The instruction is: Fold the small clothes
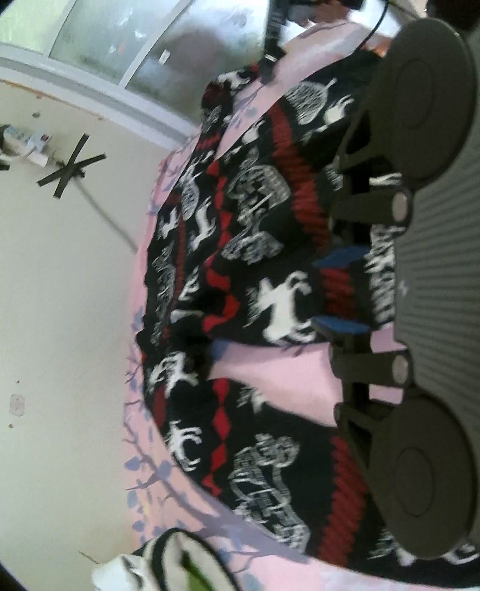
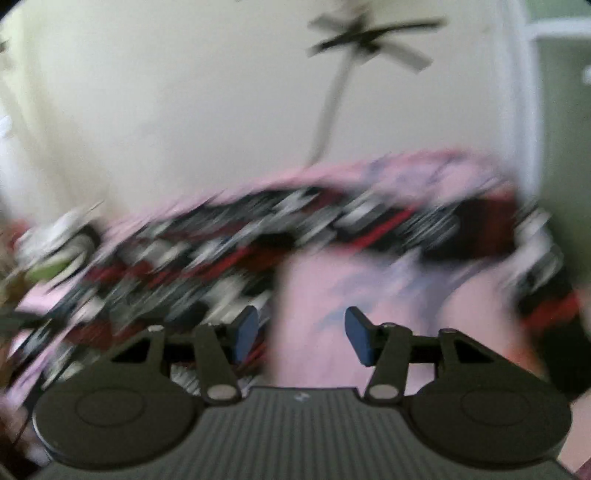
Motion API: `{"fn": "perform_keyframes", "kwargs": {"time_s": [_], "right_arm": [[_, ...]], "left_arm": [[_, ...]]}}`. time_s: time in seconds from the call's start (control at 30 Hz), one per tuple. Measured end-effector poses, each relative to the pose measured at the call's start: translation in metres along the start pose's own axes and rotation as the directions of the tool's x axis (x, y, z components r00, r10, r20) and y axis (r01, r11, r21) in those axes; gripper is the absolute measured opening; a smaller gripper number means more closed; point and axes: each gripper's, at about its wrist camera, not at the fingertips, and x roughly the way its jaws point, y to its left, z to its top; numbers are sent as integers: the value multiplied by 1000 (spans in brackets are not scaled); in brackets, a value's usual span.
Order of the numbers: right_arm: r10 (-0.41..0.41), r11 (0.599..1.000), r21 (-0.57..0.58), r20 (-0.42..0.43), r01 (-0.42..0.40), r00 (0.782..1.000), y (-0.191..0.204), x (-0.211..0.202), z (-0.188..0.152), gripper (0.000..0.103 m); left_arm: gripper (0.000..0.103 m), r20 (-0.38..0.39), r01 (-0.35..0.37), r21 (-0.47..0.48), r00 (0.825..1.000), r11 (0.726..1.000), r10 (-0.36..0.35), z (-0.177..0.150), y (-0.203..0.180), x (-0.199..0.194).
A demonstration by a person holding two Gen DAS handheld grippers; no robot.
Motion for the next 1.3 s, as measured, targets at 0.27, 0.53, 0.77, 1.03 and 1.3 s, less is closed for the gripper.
{"fn": "perform_keyframes", "kwargs": {"time_s": [0.27, 0.53, 0.77, 1.03, 1.3], "right_arm": [[-103, 994, -44, 47, 105, 994, 41, -1, -30, 1], [-248, 968, -60, -97, 243, 964, 44, -38, -52, 1], [-139, 934, -317, 96, 163, 986, 117, -39, 29, 45], [316, 396, -852, -224, -342, 922, 346, 75, -15, 39], [358, -49, -952, -300, -303, 884, 441, 136, -75, 0]], "left_arm": [[2, 2, -32, 52, 999, 998, 32, -24, -22, 5], [3, 27, -31, 49, 999, 998, 30, -45, -14, -31], [6, 277, -205, -196, 926, 959, 255, -75, 56, -148], [6, 306, -420, -432, 764, 798, 568, -140, 94, -254], [6, 237, -444, -558, 724, 701, 648, -185, 115, -279]]}}
